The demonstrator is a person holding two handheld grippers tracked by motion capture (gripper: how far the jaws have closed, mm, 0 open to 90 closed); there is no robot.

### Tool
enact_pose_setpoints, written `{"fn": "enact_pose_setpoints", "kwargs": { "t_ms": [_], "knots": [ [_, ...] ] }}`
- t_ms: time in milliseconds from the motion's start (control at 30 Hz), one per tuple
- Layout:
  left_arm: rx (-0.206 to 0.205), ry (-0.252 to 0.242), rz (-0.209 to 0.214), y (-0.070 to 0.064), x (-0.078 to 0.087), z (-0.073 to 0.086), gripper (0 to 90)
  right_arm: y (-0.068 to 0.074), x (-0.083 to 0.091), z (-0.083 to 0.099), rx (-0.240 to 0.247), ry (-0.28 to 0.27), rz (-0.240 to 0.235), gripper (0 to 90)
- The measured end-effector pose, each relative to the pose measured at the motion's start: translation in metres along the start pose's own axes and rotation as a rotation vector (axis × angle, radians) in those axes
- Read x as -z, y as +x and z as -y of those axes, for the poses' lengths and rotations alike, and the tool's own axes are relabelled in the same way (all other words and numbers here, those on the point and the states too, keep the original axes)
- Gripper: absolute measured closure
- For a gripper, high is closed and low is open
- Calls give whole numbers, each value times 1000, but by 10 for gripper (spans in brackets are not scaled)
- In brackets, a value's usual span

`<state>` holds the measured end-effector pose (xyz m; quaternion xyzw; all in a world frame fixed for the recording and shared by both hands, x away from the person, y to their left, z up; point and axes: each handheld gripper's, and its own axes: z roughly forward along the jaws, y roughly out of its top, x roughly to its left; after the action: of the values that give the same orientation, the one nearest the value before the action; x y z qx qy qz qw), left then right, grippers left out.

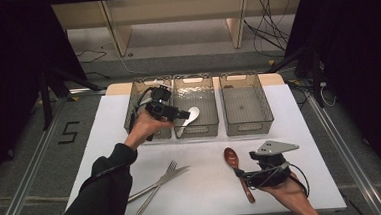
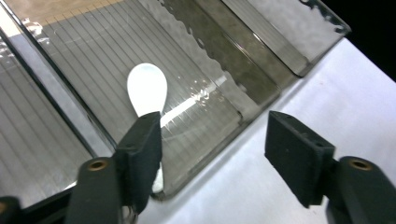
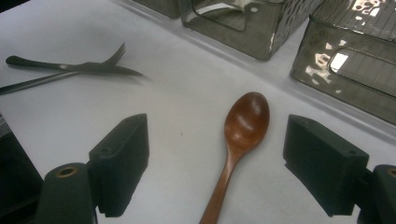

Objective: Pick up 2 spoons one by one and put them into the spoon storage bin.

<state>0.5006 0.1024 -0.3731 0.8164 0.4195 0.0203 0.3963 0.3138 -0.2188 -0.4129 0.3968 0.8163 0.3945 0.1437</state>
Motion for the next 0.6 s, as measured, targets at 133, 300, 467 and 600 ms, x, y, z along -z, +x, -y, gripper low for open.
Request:
{"fn": "enact_pose_setpoints", "kwargs": {
  "t_ms": [133,300,467,600],
  "knots": [
    [-11,-6,14,-1,10,12,303,0,-2,0,4,6,5,236],
    [-16,-25,27,0,22,27,278,-1,-6,-2,9,28,18,237],
    [-24,-45,32,-2,29,38,263,-5,-9,-4,3,57,35,238],
    [-54,-46,41,-7,34,47,251,-7,-13,-7,4,87,45,239]
  ]
}}
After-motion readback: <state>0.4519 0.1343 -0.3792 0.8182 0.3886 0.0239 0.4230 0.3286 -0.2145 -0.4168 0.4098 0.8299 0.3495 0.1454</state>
